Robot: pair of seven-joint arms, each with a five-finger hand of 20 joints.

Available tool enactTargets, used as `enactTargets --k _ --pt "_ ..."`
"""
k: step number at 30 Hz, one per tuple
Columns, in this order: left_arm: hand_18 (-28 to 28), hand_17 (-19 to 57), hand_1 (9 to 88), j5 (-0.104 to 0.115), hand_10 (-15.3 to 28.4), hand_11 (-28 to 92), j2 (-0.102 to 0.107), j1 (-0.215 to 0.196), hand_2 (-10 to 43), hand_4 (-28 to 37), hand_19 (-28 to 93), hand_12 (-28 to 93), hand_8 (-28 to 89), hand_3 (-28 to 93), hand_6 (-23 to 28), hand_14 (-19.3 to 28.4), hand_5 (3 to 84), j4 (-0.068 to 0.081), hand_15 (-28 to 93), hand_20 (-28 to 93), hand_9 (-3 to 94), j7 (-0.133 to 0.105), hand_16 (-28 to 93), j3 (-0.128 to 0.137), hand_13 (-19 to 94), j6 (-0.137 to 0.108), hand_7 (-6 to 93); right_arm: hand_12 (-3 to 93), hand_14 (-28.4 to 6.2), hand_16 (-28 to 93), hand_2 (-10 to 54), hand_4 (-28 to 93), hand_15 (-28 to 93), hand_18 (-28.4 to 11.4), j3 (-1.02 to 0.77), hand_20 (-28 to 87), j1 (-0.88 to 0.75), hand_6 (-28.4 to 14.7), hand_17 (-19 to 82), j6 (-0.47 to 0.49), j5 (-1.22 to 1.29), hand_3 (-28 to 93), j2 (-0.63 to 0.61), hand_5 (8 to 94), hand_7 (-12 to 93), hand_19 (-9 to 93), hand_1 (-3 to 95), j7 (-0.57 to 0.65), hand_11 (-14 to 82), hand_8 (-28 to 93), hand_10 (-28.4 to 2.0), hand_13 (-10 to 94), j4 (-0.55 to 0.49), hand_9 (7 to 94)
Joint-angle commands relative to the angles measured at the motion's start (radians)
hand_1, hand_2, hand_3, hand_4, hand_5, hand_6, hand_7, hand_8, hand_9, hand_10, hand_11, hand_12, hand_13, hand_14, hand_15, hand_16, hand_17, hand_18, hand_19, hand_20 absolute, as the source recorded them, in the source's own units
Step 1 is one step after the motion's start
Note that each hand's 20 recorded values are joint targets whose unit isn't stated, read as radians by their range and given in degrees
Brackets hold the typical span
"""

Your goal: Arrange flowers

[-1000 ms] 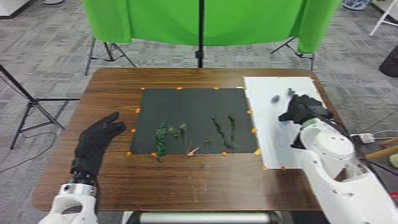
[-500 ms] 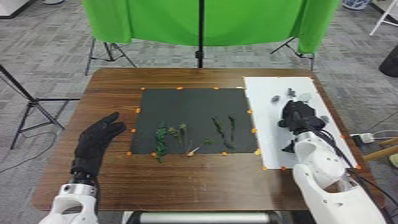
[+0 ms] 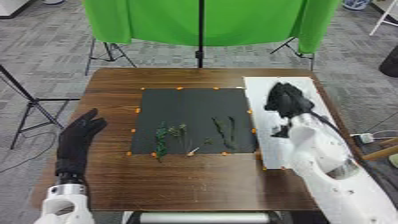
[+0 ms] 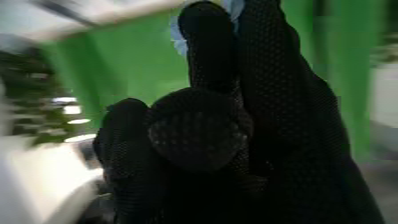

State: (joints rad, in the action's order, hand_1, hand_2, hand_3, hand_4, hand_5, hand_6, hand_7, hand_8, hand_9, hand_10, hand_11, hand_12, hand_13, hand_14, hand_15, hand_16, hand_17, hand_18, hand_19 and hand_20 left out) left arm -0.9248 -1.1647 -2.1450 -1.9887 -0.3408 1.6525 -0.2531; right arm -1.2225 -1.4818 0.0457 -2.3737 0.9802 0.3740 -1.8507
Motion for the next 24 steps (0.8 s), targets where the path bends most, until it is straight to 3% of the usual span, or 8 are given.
enactTargets --k 1,8,9,10,11,16,24 --pt "10.5 11.0 23.5 0.073 13.1 20 -0.003 0.002 0.9 -20.9 3 17 -5 66 2.6 16.0 45.1 0.018 15 23 46.5 -0.033 4 -0.015 40 -0.041 13.3 39.1 -0.5 29 -9.5 -2 57 -6.6 0.296 47 0.423 -3.3 70 0.115 0.035 33 0.206 81.5 21 93 74.3 -0.176 12.7 16 -9.8 94 0.055 93.6" --pt "10.5 11.3 16.9 0.094 13.5 19 0.004 0.028 12.3 -27.9 3 16 -5 68 3.0 16.1 43.5 0.032 15 23 46.6 -0.039 4 -0.043 40 -0.052 10.9 39.0 -0.2 29 -9.5 -4 58 -6.5 0.405 48 0.421 -3.1 70 0.220 -0.032 36 0.416 81.1 21 93 73.1 -0.253 12.5 15 -9.4 94 0.186 93.5" --pt "10.5 11.3 16.2 0.094 13.5 19 0.006 0.066 14.0 -28.0 3 16 -5 67 3.0 16.1 43.5 0.051 15 23 46.6 -0.023 4 -0.057 40 -0.064 10.8 39.0 -0.2 29 -9.5 -4 58 -6.5 0.390 48 0.425 -3.0 70 0.233 -0.072 36 0.461 81.1 21 93 73.0 -0.301 12.5 15 -9.4 94 0.242 93.5" --pt "10.5 11.3 15.8 0.099 13.5 19 0.007 0.042 15.4 -28.1 3 16 -5 67 3.1 16.1 43.5 0.038 15 23 46.7 -0.036 4 -0.051 40 -0.057 10.7 39.0 -0.2 29 -9.5 -4 58 -6.5 0.412 48 0.412 -3.0 70 0.244 -0.095 36 0.468 81.0 21 93 72.9 -0.298 12.5 15 -9.4 94 0.232 93.5" --pt "10.5 11.3 15.4 0.100 13.5 19 0.006 0.037 16.1 -28.2 3 16 -5 67 3.1 16.1 43.6 0.035 15 23 46.8 -0.036 4 -0.052 40 -0.060 10.7 39.0 -0.2 29 -9.5 -4 58 -6.5 0.416 48 0.403 -2.8 70 0.255 -0.127 36 0.490 81.0 21 93 72.9 -0.319 12.5 15 -9.3 94 0.253 93.5" --pt "10.4 11.3 15.7 0.095 13.6 19 0.011 0.044 15.2 -28.2 3 16 -5 68 3.3 16.0 43.6 0.037 15 23 46.8 -0.039 4 -0.064 40 -0.055 10.7 39.1 -0.2 29 -9.5 -6 58 -6.6 0.425 49 0.355 -2.5 70 0.325 -0.251 38 0.559 80.4 22 93 71.6 -0.366 12.7 15 -9.2 94 0.316 93.3" --pt "10.3 11.2 16.1 0.091 13.5 19 0.016 0.049 14.2 -28.3 3 16 -5 68 3.6 15.9 43.0 0.037 15 23 45.5 -0.037 4 -0.071 39 -0.050 10.7 38.9 -0.2 30 -9.5 -7 57 -6.6 0.404 50 0.303 -1.6 69 0.347 -0.389 40 0.615 79.3 23 93 69.5 -0.411 13.7 14 -8.9 94 0.366 92.5"
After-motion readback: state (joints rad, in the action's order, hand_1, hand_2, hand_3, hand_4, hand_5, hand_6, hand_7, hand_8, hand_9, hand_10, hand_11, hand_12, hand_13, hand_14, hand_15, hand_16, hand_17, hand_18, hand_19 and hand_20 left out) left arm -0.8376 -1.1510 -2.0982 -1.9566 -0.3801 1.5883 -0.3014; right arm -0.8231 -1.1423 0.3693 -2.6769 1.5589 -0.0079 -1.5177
